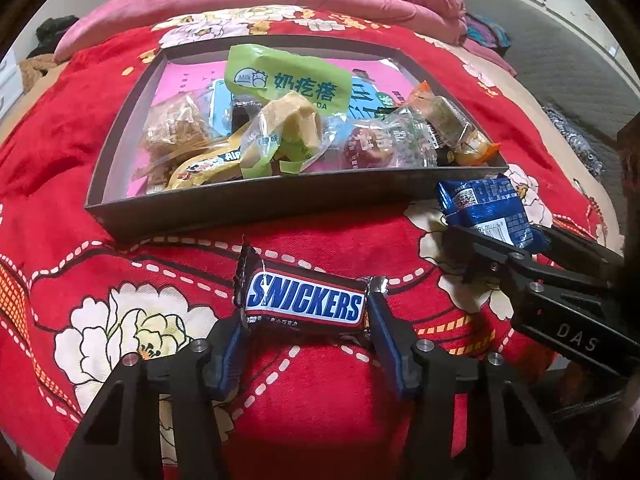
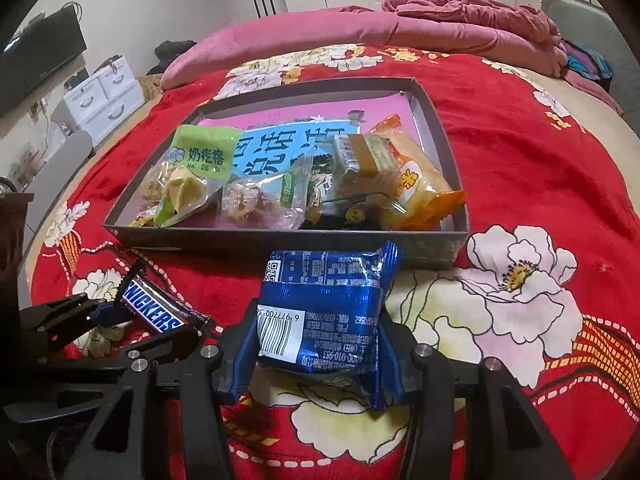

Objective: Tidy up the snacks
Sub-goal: 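Carry the Snickers bar over the tray with the left tool while the right tool carries the blue pack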

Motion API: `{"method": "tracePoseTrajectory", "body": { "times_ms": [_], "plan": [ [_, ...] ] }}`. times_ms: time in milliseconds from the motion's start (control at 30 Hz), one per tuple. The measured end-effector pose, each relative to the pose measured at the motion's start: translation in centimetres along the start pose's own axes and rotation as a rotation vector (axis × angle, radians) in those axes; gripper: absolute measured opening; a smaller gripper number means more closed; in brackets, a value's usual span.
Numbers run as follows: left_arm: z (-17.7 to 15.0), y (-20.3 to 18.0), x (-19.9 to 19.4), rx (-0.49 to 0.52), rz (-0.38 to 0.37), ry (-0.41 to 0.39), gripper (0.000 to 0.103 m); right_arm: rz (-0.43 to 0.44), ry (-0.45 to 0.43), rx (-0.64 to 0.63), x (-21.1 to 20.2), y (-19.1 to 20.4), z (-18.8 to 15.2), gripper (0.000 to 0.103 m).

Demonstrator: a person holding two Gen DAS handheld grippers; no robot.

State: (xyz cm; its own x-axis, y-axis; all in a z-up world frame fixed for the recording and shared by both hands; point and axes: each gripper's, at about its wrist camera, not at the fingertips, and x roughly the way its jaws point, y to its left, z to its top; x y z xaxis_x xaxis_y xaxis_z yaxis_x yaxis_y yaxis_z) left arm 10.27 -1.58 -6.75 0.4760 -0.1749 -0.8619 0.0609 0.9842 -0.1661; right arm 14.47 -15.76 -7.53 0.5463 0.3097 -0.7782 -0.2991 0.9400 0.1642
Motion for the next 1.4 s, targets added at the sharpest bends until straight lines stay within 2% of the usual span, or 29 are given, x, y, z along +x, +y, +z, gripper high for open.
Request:
{"method": "tracePoseTrajectory", "body": {
  "times_ms": [533,1033,1400],
  "plan": [
    [-0.4,-0.6,-1.3,0.039,-0.012,-0.027,0.048,0.027,-0.032,0.015,-1.1,-0.2,-0.1,0.051],
    [0.2,1.2,-4.2,-0.030,-0.045,-0.113,0.048,0.058,-0.078,0.016,-2.2,-0.1,0.1,0.051],
    [0.8,4.7,-6.6,-0.121,-0.021,-0.197,0.048,0.086,-0.124,-0.006,-3.0,0.6,0.6,0.051]
  ]
}}
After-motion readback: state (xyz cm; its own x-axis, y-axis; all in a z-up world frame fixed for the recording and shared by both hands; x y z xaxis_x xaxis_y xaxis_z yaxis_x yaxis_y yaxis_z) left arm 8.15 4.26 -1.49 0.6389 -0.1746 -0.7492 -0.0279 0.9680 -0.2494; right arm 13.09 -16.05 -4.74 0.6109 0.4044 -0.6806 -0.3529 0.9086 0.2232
